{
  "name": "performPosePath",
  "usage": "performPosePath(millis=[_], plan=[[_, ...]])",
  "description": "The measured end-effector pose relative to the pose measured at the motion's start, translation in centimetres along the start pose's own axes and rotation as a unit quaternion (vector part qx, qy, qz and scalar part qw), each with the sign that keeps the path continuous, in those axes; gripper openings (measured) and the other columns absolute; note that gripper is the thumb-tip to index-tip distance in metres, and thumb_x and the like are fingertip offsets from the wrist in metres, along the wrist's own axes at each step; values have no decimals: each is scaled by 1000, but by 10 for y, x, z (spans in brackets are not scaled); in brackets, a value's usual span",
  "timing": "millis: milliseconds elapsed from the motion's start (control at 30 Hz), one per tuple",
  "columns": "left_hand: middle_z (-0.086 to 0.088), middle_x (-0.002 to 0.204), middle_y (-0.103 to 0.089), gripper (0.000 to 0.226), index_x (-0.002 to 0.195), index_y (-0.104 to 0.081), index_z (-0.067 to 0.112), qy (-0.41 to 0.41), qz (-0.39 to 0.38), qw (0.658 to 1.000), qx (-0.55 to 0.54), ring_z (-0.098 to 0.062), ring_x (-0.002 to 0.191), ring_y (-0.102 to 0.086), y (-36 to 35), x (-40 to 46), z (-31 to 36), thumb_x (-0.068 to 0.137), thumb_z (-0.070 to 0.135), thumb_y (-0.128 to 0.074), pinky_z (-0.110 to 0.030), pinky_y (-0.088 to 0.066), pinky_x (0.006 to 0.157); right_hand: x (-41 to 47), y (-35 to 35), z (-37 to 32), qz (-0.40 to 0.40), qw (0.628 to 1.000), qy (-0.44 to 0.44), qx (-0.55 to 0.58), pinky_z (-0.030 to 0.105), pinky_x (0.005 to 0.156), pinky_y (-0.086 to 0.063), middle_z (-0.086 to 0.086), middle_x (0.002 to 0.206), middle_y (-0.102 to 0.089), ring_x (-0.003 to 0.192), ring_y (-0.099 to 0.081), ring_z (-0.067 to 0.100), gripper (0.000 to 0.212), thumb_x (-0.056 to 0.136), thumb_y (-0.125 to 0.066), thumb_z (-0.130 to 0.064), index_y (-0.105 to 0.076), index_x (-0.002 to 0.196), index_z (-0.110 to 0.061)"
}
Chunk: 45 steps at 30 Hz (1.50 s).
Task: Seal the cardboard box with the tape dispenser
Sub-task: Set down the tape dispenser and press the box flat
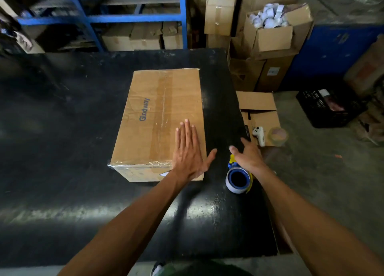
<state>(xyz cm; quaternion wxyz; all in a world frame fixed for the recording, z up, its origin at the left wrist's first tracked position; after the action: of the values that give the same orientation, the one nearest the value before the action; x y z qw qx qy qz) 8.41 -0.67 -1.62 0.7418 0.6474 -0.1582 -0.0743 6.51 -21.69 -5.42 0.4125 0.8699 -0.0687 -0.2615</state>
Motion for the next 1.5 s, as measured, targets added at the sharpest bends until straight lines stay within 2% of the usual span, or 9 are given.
performPosePath(millis=[200, 400, 600, 800, 1000, 1233, 1333, 1400, 1500], plan=[[-31, 158, 16, 129, 151, 9, -5, 182, -70, 981, -20, -42, 146, 22, 2, -13, -16, 71, 93, -15, -63, 7, 116, 23, 16, -123, 29, 962, 240, -124, 46, 120, 2, -2, 165, 11, 150, 14, 19, 66, 99, -26, -61, -6, 156, -35], [-28, 159, 17, 130, 152, 11, -2, 183, -135, 974, -13, -41, 146, 22, -4, -19, -30, 69, 93, -20, -62, 10, 116, 40, -43, -159, -61, 888, 346, -298, 49, 119, 11, -2, 163, 19, 147, 22, 18, 60, 100, -10, -57, 3, 155, -37], [-25, 161, 14, 130, 153, 7, -1, 73, -159, 984, 36, -38, 148, 16, 3, -40, -91, 67, 95, -8, -59, 5, 119, 5, -78, -173, -46, 912, 267, -309, 55, 117, 11, 6, 164, 14, 149, 13, 29, 63, 100, -9, -55, 4, 156, -30], [-12, 160, 26, 134, 153, 20, 10, -95, -237, 964, 74, -24, 147, 27, 42, -63, -189, 63, 102, -19, -51, 9, 121, -34, -85, -210, 10, 873, 312, -374, 57, 114, -5, 24, 154, -21, 140, -20, 40, 84, 89, -22, -75, -20, 152, -19], [-2, 159, 28, 136, 153, 19, 12, -55, -275, 958, 50, -21, 148, 23, 49, -68, -222, 63, 101, -28, -57, 5, 120, -7, -92, -191, -36, 922, 214, -321, 63, 112, 12, 13, 158, 30, 143, 29, 38, 115, 62, 1, -99, 19, 153, -31], [-1, 163, 18, 133, 155, 13, 15, -106, -302, 943, 90, -20, 151, 11, 65, -47, -283, 66, 89, -51, -48, -2, 123, -57, -132, -216, -17, 954, 129, -269, 63, 112, 14, 17, 156, 32, 142, 29, 41, 107, 71, -2, -92, 19, 153, -25], [-5, 163, 21, 130, 155, 14, 13, -55, -359, 925, 115, -24, 150, 15, 67, -33, -310, 72, 67, -71, -54, -1, 121, -72, -138, -234, 10, 952, 146, -268, 57, 115, 0, 18, 162, 6, 146, 2, 42, 97, 77, -8, -88, -2, 155, -30], [-5, 161, 28, 127, 154, 17, 13, 8, -360, 931, 53, -28, 148, 23, 58, -36, -314, 75, 67, -67, -63, 3, 118, -69, -124, -226, 51, 950, 136, -278, 59, 115, -1, 15, 163, -1, 146, -1, 41, 92, 77, -6, -88, -6, 154, -38], [-2, 155, 38, 132, 152, 24, 18, 37, -294, 955, -26, -30, 142, 35, 41, -52, -299, 64, 97, -35, -65, 17, 112, -60, -114, -195, 54, 960, 67, -265, 68, 109, 14, 9, 161, 23, 144, 23, 42, 91, 70, 3, -92, 15, 149, -48]])
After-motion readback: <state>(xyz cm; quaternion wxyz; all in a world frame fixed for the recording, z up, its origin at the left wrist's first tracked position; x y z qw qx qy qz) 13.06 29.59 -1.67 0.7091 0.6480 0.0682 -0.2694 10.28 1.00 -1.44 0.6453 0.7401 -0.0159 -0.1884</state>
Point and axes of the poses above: each hand's wrist, its own x-axis towards the middle knuckle, its own y-axis out of the back of the hand, z = x × y, the point moved 5 cm from there along x, towards the middle knuckle
